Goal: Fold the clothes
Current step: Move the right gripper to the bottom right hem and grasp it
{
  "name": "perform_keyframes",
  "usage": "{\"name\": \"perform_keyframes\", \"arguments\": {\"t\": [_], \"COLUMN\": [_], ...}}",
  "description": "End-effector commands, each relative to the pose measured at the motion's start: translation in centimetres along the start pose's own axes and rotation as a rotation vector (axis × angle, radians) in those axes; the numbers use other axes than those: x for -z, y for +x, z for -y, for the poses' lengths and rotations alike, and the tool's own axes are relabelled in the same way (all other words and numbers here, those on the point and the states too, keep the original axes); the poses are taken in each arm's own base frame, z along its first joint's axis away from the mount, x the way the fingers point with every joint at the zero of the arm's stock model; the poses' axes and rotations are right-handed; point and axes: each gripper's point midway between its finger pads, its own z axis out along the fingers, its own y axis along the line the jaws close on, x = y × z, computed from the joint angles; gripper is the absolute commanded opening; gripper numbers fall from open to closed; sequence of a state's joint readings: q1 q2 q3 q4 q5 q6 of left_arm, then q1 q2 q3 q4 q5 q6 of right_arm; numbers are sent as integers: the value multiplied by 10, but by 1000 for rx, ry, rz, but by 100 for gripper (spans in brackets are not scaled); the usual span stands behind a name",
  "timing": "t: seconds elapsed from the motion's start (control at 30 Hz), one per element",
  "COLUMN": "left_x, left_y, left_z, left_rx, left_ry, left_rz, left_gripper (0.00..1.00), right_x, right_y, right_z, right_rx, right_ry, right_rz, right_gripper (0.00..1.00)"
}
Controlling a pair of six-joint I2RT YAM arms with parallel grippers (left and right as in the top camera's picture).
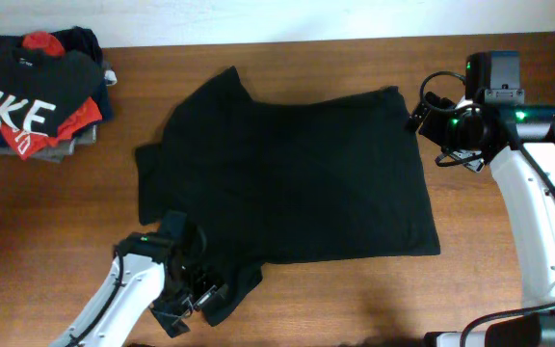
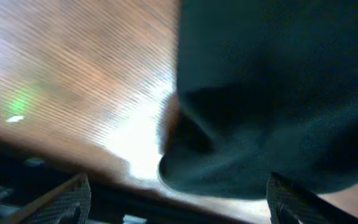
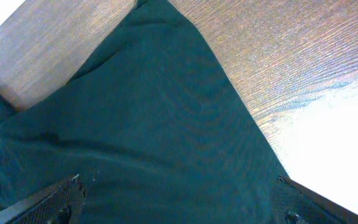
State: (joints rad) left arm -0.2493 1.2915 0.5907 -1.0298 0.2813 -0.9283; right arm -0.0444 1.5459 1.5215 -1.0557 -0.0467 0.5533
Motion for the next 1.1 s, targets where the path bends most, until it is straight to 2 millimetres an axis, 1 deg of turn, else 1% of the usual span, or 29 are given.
{"name": "perform_keyframes", "arguments": {"t": [0.0,0.07,0.1,0.17,0.27,0.43,0.5,0.53,0.57,0.67,0.77,0.8,0.87,1.0,1.07], "left_x": [-7,-7,-8,-8,-12,-21,-25,-27,-29,-32,-33,-33,-33,-33,-33], "left_y": [9,9,9,6,5,0,-1,-2,-1,-1,-1,-1,-1,-1,-1], "left_z": [6,9,9,9,8,-1,0,2,2,2,2,2,2,2,2], "left_rx": [-22,-38,-42,-43,-39,-26,-35,-41,-39,-34,-33,-33,-33,-37,-37], "left_ry": [29,35,36,29,13,-56,-61,-61,-64,-71,-73,-73,-74,-74,-74], "left_rz": [-23,-15,-13,-3,-7,-12,-23,-29,-38,-53,-55,-55,-55,-54,-54], "left_gripper": [89,89,84,81,80,80,78,75,68,41,24,20,18,18,18], "right_x": [-1,-1,-1,-1,-1,-1,-1,-1,-1,-1,0,0,1,6,6], "right_y": [-1,-1,-1,-1,-1,-1,0,0,0,4,10,11,16,28,39], "right_z": [0,0,-1,0,0,0,0,0,1,3,9,13,21,46,60], "right_rx": [-7,-7,-7,-7,-7,-7,-7,-7,-7,-7,-9,-9,-14,-99,-128], "right_ry": [-2,-2,-2,-2,-2,-1,0,1,2,12,41,61,102,231,296], "right_rz": [0,0,0,0,-1,-1,-4,-4,-7,-21,-42,-45,-60,-86,-116], "right_gripper": [99,99,99,99,99,99,99,99,99,99,99,99,100,97,97]}}
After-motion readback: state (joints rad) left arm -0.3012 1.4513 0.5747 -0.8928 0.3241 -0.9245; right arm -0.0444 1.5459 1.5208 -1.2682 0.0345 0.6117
